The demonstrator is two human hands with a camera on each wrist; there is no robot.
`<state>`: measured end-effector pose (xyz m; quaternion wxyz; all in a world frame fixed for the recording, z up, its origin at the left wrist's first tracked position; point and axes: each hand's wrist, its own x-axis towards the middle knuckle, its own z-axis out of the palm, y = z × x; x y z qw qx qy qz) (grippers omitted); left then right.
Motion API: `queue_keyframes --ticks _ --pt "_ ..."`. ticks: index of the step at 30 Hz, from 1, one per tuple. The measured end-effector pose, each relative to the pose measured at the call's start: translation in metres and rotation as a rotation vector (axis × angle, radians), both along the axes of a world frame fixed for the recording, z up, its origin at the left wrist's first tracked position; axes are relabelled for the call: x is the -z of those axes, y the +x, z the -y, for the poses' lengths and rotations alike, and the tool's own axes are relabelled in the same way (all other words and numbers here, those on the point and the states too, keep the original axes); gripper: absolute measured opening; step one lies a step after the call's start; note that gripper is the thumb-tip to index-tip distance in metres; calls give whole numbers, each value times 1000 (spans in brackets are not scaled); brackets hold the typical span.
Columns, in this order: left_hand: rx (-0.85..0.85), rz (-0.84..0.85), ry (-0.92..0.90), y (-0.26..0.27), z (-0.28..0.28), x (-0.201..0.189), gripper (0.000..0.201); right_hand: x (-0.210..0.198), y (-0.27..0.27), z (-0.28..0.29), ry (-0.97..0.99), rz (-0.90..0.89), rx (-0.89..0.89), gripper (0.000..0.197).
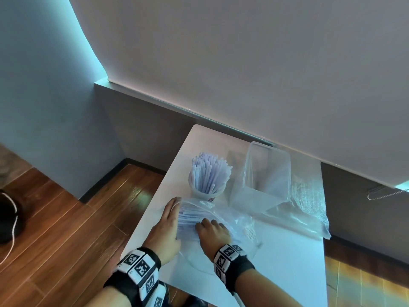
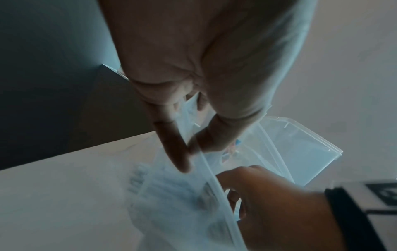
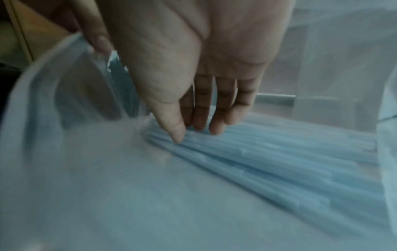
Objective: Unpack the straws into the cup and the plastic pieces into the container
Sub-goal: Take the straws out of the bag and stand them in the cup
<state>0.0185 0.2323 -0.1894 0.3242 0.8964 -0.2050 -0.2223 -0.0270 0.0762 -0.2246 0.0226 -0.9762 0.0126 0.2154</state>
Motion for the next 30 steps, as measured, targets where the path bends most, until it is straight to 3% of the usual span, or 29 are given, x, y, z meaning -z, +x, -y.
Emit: queue_keyframes --ticks 4,13,16,20,30 --pt "10 9 -4 -3 -2 3 96 28 -3 -3 -33 43 43 39" --pt "28 27 1 -1 -4 4 95 31 -4 -11 -73 105 -42 37" --pt "30 23 -14 0 -5 5 95 33 -2 -12 -56 52 -13 38" --pt "19 19 3 0 -6 4 95 28 0 -16 -89 18 -42 23" --pt "6 -2 21 -1 -7 2 96 33 3 -13 -102 11 -78 28"
